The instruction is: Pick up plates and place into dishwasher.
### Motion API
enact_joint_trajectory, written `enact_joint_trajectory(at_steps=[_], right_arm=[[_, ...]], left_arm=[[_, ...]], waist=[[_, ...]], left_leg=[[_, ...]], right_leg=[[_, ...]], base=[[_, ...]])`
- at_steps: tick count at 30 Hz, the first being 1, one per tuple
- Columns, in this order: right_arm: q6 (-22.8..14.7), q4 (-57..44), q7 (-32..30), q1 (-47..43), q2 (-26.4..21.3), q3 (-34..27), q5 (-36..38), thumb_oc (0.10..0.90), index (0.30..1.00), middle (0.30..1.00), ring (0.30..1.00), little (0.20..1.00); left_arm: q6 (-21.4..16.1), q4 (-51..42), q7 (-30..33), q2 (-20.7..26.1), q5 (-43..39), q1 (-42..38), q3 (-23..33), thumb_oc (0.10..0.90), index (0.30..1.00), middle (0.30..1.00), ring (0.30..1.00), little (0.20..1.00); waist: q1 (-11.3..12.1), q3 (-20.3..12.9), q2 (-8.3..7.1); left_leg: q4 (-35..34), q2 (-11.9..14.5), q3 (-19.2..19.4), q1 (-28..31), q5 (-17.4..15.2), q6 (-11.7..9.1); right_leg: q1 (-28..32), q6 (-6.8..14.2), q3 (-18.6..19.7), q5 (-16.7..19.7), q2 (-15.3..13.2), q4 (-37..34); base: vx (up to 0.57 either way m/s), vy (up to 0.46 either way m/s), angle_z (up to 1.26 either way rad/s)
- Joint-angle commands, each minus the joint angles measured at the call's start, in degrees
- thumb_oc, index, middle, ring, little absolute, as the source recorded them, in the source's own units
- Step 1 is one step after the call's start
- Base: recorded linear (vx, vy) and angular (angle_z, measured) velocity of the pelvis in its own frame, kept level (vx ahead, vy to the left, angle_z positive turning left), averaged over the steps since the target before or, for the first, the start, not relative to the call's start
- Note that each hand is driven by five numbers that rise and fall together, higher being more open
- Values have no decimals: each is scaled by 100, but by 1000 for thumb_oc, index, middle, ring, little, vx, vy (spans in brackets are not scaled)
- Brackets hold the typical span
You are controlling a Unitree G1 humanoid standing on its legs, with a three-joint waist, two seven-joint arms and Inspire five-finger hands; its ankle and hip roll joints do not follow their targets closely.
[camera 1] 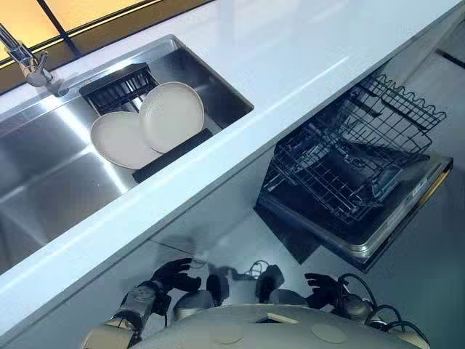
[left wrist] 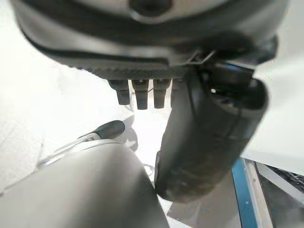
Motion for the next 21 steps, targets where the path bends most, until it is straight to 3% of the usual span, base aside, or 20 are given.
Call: enact_joint_trajectory(at_steps=[1,9,16,21], right_arm=[[-279,116,86,-253,80,109,-115,800,900,900,900,900],[-279,122,76,-257,90,112,-133,800,900,900,900,900],[-171,-54,154,-346,-59,165,-133,800,900,900,900,900],[-120,-115,172,-454,-162,200,-64,800,900,900,900,900]], left_arm=[[-178,375,-76,-126,116,-145,-84,800,900,900,900,900],[-169,383,-618,-132,-127,-142,-41,800,900,900,900,900],[-1174,-618,-1552,-102,-410,-352,-703,800,900,900,900,900],[-1453,-1763,-1921,81,-32,-647,-1318,800,900,900,900,900]], waist=[[118,-213,103],[117,-204,102],[80,-124,209],[68,-58,315]], left_leg=[[46,-140,303,-144,-405,17],[37,-138,304,-134,-413,18],[36,-102,347,-166,-406,15],[-8,-112,331,-194,-367,35]], right_leg=[[-510,52,112,-660,267,736],[-510,54,123,-670,270,742],[-615,86,155,-666,256,830],[-694,101,163,-642,240,866]], base=[[-98,-529,160],[0,0,0],[-13,6,0],[-30,23,1]])
